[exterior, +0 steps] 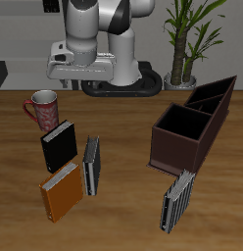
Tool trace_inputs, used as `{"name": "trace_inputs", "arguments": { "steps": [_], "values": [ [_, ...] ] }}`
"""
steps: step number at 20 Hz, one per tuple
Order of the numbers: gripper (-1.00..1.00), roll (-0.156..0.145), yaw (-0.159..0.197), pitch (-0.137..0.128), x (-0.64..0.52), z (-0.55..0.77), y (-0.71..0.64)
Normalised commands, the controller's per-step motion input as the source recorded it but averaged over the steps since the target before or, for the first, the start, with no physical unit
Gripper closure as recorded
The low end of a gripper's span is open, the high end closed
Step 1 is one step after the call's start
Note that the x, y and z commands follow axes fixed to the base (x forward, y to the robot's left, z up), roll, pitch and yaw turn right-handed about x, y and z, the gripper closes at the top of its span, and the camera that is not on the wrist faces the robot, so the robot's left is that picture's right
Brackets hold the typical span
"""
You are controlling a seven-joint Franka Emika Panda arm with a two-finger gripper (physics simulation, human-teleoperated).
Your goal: Place the red mug into the left desk caddy's right compartment and place the left striped book into the left desk caddy's back compartment
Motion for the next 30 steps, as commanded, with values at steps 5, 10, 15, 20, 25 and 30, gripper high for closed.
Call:
{"name": "trace_inputs", "arguments": {
  "steps": [5, 10, 15, 20, 25, 30],
  "values": [
    [-1.00, 0.113, 0.057, 0.006, -0.16, -0.17, -0.21],
    [-1.00, 0.005, -0.018, -0.047, -0.23, -0.15, -0.39],
    [-1.00, 0.009, 0.001, -0.043, -0.27, -0.15, -0.18],
    [-1.00, -0.010, -0.016, -0.062, -0.26, -0.05, -0.19],
    [-1.00, -0.025, -0.011, -0.020, -0.03, -0.07, -0.12],
    [-1.00, 0.010, 0.013, -0.028, 0.01, -0.06, 0.04]
  ]
}}
